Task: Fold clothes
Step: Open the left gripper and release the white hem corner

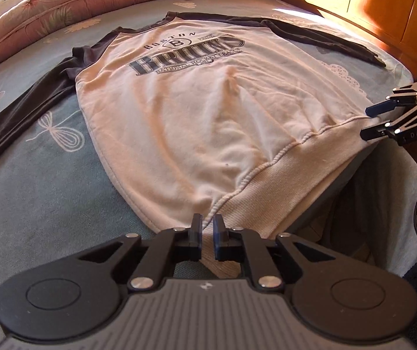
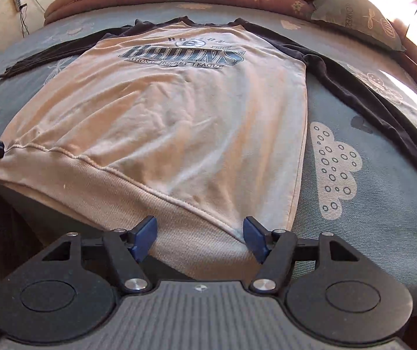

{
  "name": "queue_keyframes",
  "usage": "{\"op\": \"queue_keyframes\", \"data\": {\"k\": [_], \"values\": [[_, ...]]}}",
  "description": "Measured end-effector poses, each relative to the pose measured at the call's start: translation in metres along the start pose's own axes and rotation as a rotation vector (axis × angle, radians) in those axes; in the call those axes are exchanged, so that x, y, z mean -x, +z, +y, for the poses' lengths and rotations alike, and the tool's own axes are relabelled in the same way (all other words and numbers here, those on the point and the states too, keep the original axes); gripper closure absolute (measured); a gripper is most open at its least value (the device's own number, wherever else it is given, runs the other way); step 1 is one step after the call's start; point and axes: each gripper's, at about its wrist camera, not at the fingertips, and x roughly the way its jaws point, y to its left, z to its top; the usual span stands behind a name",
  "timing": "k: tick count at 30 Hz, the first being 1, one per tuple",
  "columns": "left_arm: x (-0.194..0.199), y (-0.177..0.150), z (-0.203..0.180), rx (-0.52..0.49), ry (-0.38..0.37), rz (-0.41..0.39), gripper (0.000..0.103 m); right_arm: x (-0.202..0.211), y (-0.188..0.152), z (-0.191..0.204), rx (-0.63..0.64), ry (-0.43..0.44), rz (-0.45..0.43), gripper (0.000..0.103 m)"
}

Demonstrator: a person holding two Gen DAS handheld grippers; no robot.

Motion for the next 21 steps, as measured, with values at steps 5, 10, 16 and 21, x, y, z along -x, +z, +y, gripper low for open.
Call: {"op": "queue_keyframes", "data": {"k": [5,10,16,21], "values": [[-0.027,0.068,0.009,-0.047,0.012,-0.068,0.072,-0.009,0.065,0.005,0.004,0.010,-0.078,0.028],[-0.096,0.125,0.024,-0.005,0.028,-0.066,0.072,-0.086,0.142,0.029,0.037,-0.006,-0.079,0.027],[-0.118,0.107,0.031,0.079,-0.012,-0.003,0.072,-0.122,0.144,0.036,0.005,0.002,-0.053,0.019],[-0.081,0.055,0.013,0.089,-0.025,-0.004,0.062,-0.086,0.087,0.029,0.002,0.024,-0.051,0.008]]}}
